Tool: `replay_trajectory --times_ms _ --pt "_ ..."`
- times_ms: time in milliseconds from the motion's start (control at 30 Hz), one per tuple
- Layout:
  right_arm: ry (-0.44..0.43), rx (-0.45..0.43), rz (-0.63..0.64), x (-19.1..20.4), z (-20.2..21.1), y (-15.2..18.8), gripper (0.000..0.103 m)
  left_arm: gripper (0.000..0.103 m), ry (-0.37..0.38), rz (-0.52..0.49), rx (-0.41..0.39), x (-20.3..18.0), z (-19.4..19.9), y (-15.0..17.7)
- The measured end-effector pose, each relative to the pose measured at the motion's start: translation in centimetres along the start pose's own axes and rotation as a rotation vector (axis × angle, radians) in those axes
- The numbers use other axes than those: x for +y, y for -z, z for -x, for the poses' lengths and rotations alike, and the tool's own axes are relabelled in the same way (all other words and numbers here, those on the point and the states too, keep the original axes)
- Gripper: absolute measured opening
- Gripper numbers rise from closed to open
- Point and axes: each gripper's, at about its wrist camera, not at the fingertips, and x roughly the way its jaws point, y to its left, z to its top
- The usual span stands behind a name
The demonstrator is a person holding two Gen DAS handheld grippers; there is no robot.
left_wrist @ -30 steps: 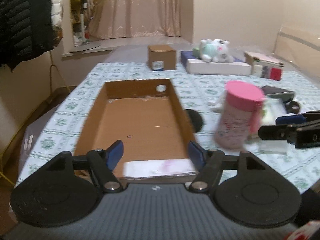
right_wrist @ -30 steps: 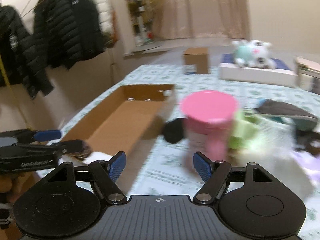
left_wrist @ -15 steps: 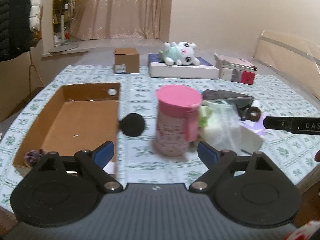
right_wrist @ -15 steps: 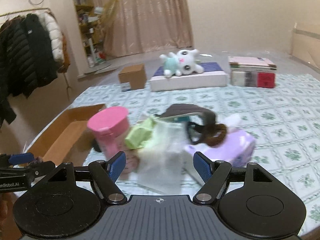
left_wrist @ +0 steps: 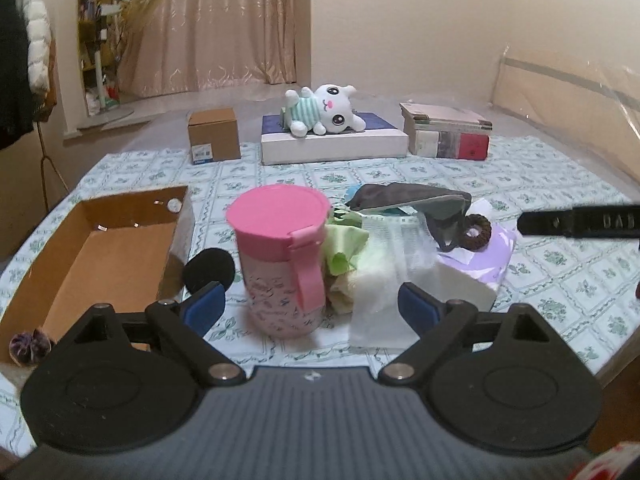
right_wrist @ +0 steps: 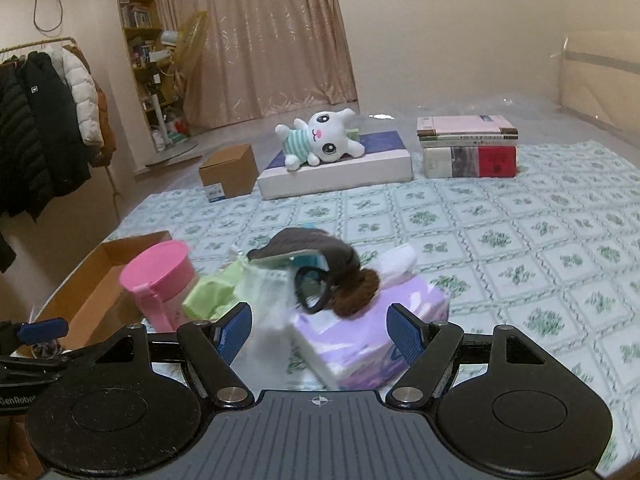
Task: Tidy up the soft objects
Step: 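Withdraw both tools and move the right tool to the dark grey mask, then grasp the grey mask with the right tool while the left tool approaches the clear bag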
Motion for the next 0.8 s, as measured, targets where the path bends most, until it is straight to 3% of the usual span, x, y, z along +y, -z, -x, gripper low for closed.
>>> replay_trajectory --times_ms 200,467,800 --pt "-0.031 0.023 0.041 -1.6 -2.1 -1.9 0.074 0.091 0.061 -0.052 0.025 -2.5 -1.6 -0.5" --pt "-0.120 0.135 0.110 -3.5 -6.9 -4.7 0.074 0.086 0.088 -0.085 0.051 -5.4 -4.6 -0.8" --pt "-0.208 0.230 0.262 -4.0 -12.6 -6.2 0.074 0.076 0.061 -0.004 0.076 -6.6 -8.5 -0.8"
